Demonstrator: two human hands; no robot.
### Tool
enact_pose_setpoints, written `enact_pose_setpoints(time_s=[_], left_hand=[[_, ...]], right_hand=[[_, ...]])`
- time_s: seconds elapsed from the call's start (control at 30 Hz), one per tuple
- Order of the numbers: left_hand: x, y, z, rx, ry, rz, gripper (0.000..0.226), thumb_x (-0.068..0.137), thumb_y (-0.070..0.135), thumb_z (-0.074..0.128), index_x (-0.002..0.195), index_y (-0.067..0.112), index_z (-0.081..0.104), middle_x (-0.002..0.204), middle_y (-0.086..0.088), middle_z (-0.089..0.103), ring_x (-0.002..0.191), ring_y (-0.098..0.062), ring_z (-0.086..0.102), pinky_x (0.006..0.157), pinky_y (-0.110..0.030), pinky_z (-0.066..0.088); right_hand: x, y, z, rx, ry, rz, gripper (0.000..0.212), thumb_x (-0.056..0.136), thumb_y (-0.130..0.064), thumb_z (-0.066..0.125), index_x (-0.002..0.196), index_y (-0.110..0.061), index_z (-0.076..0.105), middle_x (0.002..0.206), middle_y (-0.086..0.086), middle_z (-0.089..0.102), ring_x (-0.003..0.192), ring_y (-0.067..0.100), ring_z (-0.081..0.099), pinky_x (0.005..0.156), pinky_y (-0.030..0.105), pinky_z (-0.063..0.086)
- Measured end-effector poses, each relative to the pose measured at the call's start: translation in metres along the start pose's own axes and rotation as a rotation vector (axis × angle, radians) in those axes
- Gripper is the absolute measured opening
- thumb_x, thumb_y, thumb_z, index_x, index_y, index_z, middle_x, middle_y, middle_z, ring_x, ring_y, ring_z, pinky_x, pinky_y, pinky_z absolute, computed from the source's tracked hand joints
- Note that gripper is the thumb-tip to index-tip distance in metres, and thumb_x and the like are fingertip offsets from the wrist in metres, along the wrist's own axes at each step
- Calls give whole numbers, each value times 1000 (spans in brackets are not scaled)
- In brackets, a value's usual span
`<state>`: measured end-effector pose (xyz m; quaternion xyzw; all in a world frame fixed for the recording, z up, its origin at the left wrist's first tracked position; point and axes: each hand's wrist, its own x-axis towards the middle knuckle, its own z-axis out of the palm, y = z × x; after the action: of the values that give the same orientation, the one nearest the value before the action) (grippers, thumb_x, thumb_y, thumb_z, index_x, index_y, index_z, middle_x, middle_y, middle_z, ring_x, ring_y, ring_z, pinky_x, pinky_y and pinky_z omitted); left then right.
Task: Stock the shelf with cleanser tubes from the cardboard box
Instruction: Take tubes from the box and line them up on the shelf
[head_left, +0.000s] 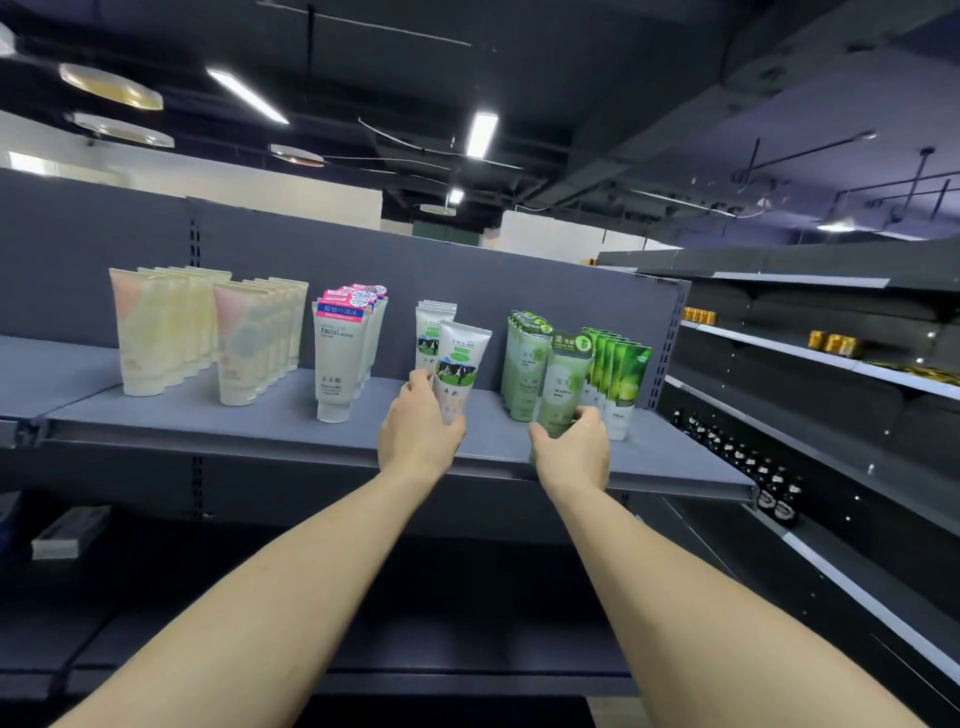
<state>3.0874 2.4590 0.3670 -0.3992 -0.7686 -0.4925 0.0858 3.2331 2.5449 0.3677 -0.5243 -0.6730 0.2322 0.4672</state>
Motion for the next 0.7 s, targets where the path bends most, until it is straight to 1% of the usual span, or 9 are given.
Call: enact_pose_setpoints(time_s=[0.1,0.2,0.27,0.33,0.43,0.6,0.7], left_hand=[[9,-7,8,7,21,-10,47,88,31,64,128,16,43,120,-4,58,107,-27,59,84,-39,47],[22,-10,16,7,34,-26,46,88,31,64,125,15,44,119,-5,58,107,-27,59,83,-39,47],[31,-10,22,14,36,-33,47,86,31,65,125,15,44,120,-5,58,108,-28,59,84,-41,49],[40,-10,29,23,37,-35,48,86,30,66,126,15,44,120,-5,58,108,-28,59,86,-42,49],[51,-9,39,37,42,-34,50,85,29,66,127,15,44,122,-5,58,108,-28,58,85,-41,49],[69,-17,50,56,58,-57,50,85,27,67,127,15,43,122,-6,58,110,-28,58,86,-42,49],[78,-23,56,66,69,-77,49,86,27,66,127,14,43,123,-6,58,111,-27,57,86,-41,50]], right_hand=[[13,4,7,7,-5,11,50,87,-37,71,125,-17,47,120,0,54,98,21,56,81,36,50],[28,4,15,22,-19,-3,50,87,-35,72,125,-16,47,122,0,53,103,21,57,79,34,46],[39,4,21,37,-31,-7,47,86,-34,73,122,-16,48,121,1,54,102,21,57,77,33,45],[50,5,30,50,-50,-10,46,86,-33,74,120,-15,48,120,1,54,97,20,55,76,33,45],[65,8,44,50,-71,-7,46,84,-34,75,117,-17,47,117,1,54,90,18,51,75,34,45],[88,14,61,38,-95,-20,46,84,-35,76,115,-17,47,114,0,53,88,18,50,74,33,43],[99,15,70,42,-93,-17,47,83,-35,77,115,-16,48,114,1,54,89,18,50,74,33,44]])
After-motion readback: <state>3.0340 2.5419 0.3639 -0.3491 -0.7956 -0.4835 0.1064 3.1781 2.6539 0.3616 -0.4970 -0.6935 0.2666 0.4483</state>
